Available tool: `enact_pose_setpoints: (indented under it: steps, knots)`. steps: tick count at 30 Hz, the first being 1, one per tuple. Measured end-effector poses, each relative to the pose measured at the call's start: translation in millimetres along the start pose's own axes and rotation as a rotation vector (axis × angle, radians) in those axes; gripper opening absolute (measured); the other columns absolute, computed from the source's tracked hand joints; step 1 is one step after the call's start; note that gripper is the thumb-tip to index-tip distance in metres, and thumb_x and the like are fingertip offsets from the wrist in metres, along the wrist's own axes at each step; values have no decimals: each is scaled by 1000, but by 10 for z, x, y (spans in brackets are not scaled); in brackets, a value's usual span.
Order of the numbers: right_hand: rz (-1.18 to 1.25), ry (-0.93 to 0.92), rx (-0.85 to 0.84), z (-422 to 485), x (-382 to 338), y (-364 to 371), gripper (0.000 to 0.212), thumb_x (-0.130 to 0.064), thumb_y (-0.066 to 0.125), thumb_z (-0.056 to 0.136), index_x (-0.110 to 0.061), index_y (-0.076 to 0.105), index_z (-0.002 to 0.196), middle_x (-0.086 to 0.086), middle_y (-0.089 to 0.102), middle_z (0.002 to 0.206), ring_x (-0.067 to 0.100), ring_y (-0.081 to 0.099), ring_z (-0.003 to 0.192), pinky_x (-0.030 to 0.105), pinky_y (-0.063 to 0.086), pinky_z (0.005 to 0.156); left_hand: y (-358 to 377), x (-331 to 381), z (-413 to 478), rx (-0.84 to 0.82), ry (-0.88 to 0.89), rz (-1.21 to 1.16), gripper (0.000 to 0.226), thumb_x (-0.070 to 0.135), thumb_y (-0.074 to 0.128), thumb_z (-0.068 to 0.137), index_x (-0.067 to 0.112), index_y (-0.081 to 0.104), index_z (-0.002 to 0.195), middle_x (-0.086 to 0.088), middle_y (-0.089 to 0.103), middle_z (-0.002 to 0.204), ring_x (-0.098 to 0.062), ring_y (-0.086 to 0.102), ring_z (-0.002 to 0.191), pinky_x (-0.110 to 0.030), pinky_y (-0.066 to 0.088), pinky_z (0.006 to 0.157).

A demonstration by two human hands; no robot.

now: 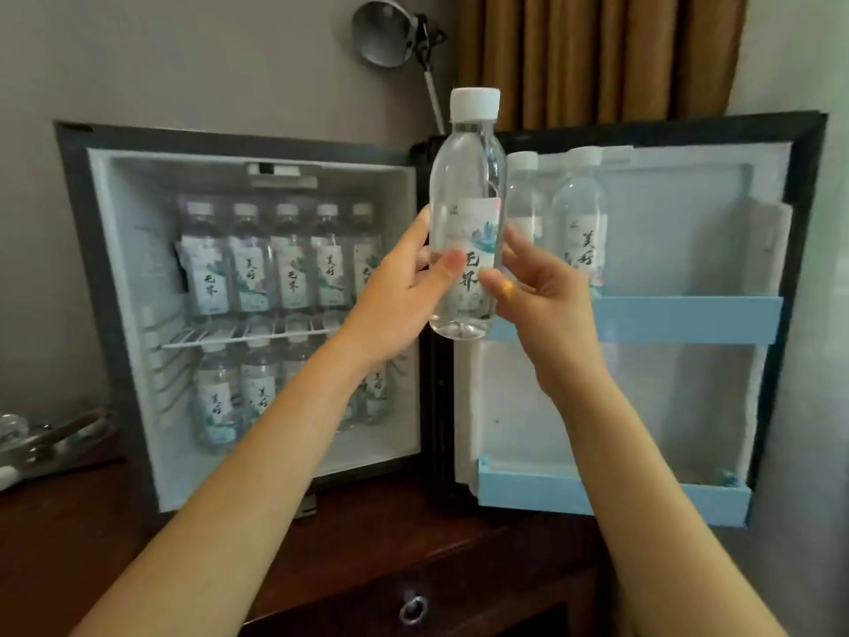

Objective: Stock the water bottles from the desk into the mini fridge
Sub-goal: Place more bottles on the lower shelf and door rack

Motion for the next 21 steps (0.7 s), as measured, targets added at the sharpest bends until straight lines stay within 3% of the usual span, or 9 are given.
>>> enact_pose_setpoints:
  steps: [3,6,8,12,15,17,21]
  knots:
    - [-82,-75,93,67,-235,-351,43,-5,57,89,-13,52,131,-4,67,116,11,64,106,27,55,85,321,156,260,-15,69,-68,50,28,45,96,19,31,143,-5,63,122,-13,62,110,-27,50,92]
    - [-156,-113,173,132,-398,-656,41,-6,57,90,-14,54,129,-12,70,108,8,66,100,21,55,78,622,298,502,18,127,-34,47,27,47,96,14,38,141,-5,59,129,-15,57,116,-27,49,95]
    - [-198,-119,230,177,-448,-834,40,-6,56,90,-16,55,128,-13,70,106,7,66,99,17,54,75,805,370,643,79,136,20,45,26,50,95,14,44,138,-4,60,126,-14,57,114,-23,49,90]
    - [-267,-103,300,244,-471,-1159,42,-5,57,89,-20,54,129,-16,68,106,5,64,102,24,55,84,1118,423,844,158,157,46,41,26,58,91,14,55,130,-4,62,120,-11,57,106,-14,46,82]
    - [-296,-96,308,258,-473,-1356,42,-4,57,89,-24,56,126,-22,69,99,3,65,99,23,55,82,1276,409,923,164,155,32,37,25,62,88,13,60,123,-3,63,114,0,56,86,1,42,66]
    - [-299,-70,299,263,-426,-1437,40,-6,56,90,-27,57,124,-23,69,99,4,65,100,25,55,83,1333,380,962,173,130,60,36,25,64,86,14,62,120,-1,67,111,-1,58,82,-3,43,59]
    - [-307,10,271,285,-270,-1510,41,-8,54,92,-29,54,127,-19,67,107,5,62,105,26,54,87,1403,285,990,174,84,169,37,24,66,85,14,63,120,-6,69,112,-19,66,99,-16,47,69]
Point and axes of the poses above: each hand's wrist, its own z-axis towards the middle knuckle, its own y-axis out of the palm, x = y × z, the point moved 2 cm from there along z, towards the middle knuckle
